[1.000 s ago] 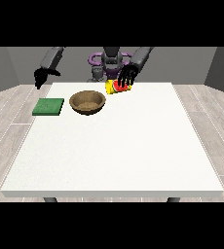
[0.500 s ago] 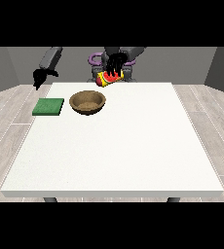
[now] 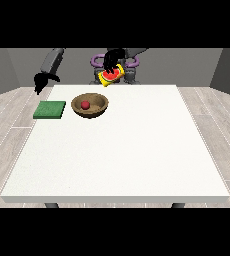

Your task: Pick the cup and pour the ball into the bowl, then pick the bowl and place it on the pad

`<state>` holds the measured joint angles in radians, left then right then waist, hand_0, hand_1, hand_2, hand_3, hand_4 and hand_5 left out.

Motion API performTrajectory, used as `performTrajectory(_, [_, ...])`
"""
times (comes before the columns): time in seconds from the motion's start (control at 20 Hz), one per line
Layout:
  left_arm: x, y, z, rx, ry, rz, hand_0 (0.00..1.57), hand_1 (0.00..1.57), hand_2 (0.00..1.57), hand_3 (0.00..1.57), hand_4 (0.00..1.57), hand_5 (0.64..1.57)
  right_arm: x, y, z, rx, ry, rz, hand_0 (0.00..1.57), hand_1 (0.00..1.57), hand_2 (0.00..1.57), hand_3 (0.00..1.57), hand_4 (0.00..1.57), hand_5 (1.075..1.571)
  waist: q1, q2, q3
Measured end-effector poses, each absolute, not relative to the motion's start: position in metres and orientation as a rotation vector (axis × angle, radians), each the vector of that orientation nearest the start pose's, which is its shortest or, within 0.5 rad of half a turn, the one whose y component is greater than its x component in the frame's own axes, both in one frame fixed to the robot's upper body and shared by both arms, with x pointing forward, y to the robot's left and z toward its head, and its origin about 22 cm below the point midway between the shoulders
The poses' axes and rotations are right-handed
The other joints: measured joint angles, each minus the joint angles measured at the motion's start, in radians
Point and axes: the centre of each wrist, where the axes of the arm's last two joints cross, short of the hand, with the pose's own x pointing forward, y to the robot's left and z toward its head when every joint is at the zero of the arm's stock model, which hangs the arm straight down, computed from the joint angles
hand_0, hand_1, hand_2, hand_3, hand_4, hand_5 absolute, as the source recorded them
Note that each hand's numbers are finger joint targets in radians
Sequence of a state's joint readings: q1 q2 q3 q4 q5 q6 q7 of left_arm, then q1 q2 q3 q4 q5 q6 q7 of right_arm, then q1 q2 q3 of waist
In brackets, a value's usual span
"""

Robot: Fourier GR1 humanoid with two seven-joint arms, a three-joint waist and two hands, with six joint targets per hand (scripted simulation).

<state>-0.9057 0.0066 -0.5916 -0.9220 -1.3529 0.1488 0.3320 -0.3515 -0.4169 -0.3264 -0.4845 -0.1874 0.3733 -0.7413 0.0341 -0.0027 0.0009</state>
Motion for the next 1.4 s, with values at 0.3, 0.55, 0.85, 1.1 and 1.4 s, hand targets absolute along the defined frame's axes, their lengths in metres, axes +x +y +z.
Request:
performTrajectory(0.3, [0.351, 0.011, 0.078, -1.728, 2.060, 2.223, 0.75, 0.75, 1.57, 1.57, 1.09, 1.553, 0.261, -0.414, -0.085, -0.035, -1.707, -0.148, 0.00, 0.00, 0.12, 0.24, 0.42, 1.528, -0.013, 0.002, 0.0000])
performTrajectory(0.55, [0.348, 0.003, 0.089, -1.684, 1.896, 2.227, 1.48, 1.48, 1.57, 1.57, 1.13, 1.539, 0.258, -0.428, -0.078, -0.050, -1.710, -0.158, 0.00, 0.00, 0.26, 0.39, 0.43, 1.526, 0.002, 0.011, -0.0001])
performTrajectory(0.85, [0.353, 0.017, 0.101, -1.688, 1.944, 2.226, 0.21, 0.21, 1.57, 1.57, 1.02, 1.569, 0.261, -0.425, -0.077, -0.030, -1.682, -0.157, 0.00, 0.00, 0.16, 0.28, 0.69, 1.548, 0.005, -0.002, -0.0005])
performTrajectory(1.1, [0.371, 0.067, 0.116, -1.761, 2.274, 2.127, 0.80, 0.80, 1.57, 1.57, 0.82, 1.507, 0.241, -0.442, -0.081, -0.051, -1.645, -0.197, 0.00, 0.00, 0.30, 0.25, 0.73, 1.554, 0.061, 0.001, -0.0014])
performTrajectory(1.4, [0.365, 0.125, 0.079, -1.594, 2.877, 1.991, 1.31, 1.31, 1.14, 0.83, 1.37, 1.571, 0.246, -0.450, -0.071, -0.086, -1.690, -0.261, 0.00, 0.00, 0.36, 0.26, 0.72, 1.557, 0.179, 0.101, -0.0060])
